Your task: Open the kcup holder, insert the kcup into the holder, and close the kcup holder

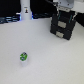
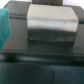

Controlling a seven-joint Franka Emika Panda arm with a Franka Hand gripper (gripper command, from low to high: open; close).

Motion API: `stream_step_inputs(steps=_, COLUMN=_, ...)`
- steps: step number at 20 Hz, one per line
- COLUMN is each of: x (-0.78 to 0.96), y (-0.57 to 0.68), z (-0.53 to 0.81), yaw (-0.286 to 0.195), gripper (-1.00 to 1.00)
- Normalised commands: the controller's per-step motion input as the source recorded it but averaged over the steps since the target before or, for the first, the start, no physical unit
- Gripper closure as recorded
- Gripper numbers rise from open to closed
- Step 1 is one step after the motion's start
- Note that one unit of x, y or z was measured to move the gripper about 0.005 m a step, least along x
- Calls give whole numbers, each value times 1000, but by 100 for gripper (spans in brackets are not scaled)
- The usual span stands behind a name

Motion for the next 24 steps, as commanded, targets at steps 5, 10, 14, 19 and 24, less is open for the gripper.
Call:
stream_step_inputs(steps=5, x=-367, y=-8, z=-441, yaw=0, gripper=-100)
stream_step_inputs(steps=10, x=-345, y=-7, z=-470, yaw=-1, gripper=-100)
stream_step_inputs(steps=14, x=-205, y=0, z=-120, yaw=-5, gripper=100)
stream_step_inputs(steps=19, x=0, y=0, z=0, yaw=0, gripper=100)
stream_step_inputs(steps=24, x=14, y=-2, z=11, yaw=0, gripper=100)
